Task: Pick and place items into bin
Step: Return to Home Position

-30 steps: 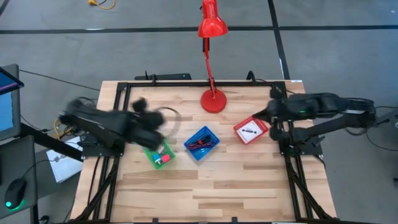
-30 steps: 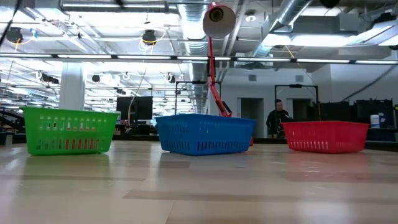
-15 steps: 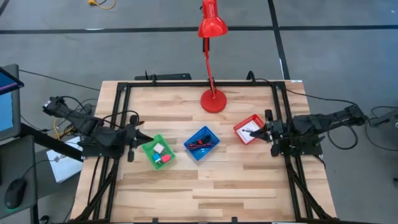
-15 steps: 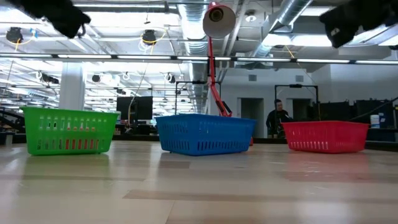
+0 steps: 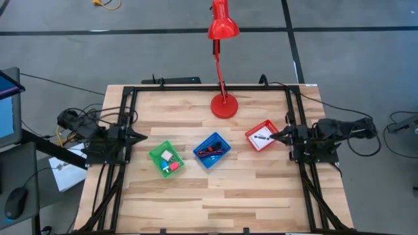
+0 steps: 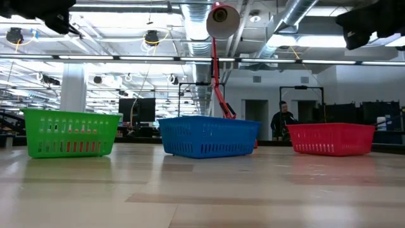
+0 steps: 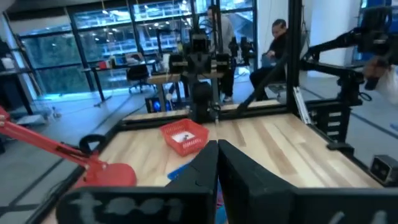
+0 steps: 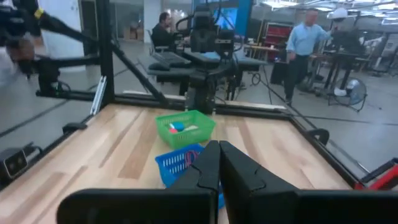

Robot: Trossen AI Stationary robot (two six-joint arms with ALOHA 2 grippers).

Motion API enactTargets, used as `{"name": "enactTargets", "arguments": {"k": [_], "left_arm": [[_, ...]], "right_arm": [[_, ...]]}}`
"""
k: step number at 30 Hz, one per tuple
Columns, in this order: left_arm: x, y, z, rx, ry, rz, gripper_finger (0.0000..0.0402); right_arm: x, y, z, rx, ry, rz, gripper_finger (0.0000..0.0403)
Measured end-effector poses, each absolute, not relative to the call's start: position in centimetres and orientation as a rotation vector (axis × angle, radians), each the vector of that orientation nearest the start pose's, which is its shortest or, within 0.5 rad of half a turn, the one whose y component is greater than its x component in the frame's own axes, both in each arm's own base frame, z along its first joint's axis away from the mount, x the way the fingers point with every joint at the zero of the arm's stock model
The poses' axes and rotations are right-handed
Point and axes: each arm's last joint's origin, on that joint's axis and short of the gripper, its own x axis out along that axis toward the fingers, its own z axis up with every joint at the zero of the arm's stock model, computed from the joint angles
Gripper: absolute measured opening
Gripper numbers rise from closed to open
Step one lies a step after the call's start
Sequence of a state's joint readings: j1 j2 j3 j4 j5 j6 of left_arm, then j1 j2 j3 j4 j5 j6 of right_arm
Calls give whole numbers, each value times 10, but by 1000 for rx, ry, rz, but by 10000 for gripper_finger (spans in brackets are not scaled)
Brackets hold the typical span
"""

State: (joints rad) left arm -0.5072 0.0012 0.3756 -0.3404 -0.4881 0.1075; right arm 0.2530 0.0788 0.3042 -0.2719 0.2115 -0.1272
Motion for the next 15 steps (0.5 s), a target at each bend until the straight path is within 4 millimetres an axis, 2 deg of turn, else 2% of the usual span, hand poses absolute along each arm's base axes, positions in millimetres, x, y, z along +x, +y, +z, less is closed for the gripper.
{"name": "enactTargets", "arguments": {"k": [5, 12, 15], "left_arm": [[59, -18, 249, 78, -51, -30, 0], [81, -31, 212, 115, -155, -45, 0], [85, -33, 197, 118, -148, -43, 0]], "right_arm": [[73, 13, 227, -104, -11, 43, 1], [90, 17, 187, -97, -34, 38, 1], [92, 17, 183, -95, -46, 37, 1]]}}
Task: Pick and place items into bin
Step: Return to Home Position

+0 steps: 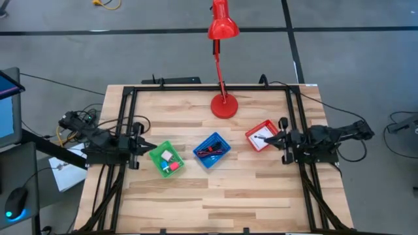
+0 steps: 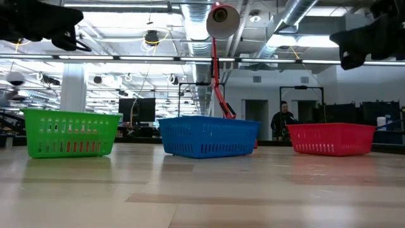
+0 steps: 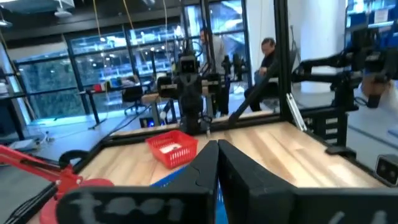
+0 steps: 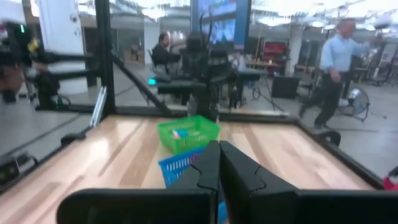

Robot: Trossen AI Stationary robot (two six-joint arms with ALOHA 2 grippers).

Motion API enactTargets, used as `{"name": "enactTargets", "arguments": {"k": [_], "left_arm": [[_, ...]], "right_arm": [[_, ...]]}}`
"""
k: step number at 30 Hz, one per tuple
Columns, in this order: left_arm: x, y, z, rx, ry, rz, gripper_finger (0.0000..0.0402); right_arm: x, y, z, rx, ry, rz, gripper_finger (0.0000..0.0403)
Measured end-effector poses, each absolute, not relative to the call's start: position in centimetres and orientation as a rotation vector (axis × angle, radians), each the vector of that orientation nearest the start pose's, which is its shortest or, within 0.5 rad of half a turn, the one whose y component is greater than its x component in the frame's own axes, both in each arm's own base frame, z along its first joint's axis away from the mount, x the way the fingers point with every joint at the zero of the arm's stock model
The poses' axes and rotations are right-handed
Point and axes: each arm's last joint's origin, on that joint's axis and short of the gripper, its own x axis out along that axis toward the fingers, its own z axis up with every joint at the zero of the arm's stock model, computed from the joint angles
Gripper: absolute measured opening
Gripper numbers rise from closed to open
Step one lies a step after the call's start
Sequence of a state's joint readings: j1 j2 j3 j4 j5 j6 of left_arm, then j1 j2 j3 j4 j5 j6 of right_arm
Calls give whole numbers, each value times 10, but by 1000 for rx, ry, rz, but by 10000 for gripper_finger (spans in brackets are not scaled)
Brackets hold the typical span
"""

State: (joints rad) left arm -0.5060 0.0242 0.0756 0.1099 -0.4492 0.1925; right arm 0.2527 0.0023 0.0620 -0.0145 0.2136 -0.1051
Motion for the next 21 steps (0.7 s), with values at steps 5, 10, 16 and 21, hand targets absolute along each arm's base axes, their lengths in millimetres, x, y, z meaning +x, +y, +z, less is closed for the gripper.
{"name": "enactTargets", "arguments": {"k": [5, 10, 16, 21], "left_arm": [[88, -35, 185, 82, -146, -77, 0], [89, -36, 178, 91, -111, -89, 0], [90, -36, 174, 185, -74, -57, 0], [90, -34, 173, 156, -65, 8, 0]], "right_arm": [[93, 18, 177, -101, -31, 36, 1], [95, 19, 171, -73, -24, 44, 1], [95, 19, 170, -75, -22, 45, 1], [95, 19, 170, -74, -21, 45, 1]]}}
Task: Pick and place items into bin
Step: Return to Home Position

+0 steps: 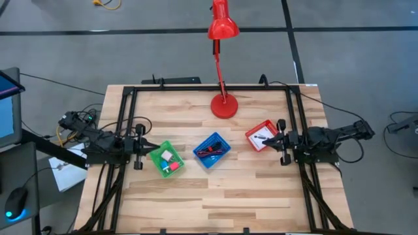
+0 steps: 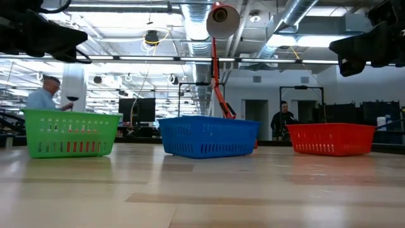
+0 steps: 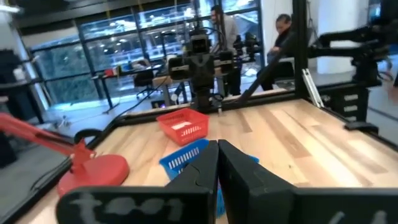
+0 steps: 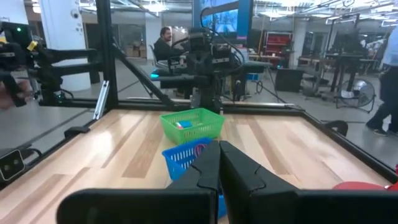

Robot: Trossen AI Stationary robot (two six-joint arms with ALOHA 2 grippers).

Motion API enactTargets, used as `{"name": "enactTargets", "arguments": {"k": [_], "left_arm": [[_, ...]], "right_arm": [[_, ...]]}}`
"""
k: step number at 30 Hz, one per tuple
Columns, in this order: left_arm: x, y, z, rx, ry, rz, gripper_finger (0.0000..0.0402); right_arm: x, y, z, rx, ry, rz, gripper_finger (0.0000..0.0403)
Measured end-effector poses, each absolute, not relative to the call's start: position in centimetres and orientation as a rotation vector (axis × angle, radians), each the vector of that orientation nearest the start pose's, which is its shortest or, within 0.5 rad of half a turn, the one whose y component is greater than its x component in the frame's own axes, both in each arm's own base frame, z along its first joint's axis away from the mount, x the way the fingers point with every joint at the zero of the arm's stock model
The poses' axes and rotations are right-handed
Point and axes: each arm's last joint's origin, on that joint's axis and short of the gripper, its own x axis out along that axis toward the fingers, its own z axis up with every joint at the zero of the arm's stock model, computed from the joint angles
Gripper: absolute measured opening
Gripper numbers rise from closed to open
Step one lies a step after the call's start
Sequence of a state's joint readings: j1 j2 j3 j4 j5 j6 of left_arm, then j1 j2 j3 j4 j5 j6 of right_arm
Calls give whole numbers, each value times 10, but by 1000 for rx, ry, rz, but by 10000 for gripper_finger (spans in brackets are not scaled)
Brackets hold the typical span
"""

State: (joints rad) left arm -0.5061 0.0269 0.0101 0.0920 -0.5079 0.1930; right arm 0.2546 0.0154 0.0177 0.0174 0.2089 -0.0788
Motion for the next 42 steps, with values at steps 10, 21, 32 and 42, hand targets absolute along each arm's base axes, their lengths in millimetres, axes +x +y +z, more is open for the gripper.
{"name": "enactTargets", "arguments": {"k": [10, 21, 32, 42], "left_arm": [[90, -34, 173, 28, -65, 2, 0], [90, -34, 173, 60, -64, 2, 0], [90, -34, 173, 69, -63, 2, 0], [90, -34, 172, 70, -63, 2, 0]], "right_arm": [[95, 19, 170, -74, -20, 45, 1], [95, 19, 170, -74, -20, 45, 1], [95, 19, 170, -74, -20, 45, 1], [95, 19, 170, -74, -19, 45, 1]]}}
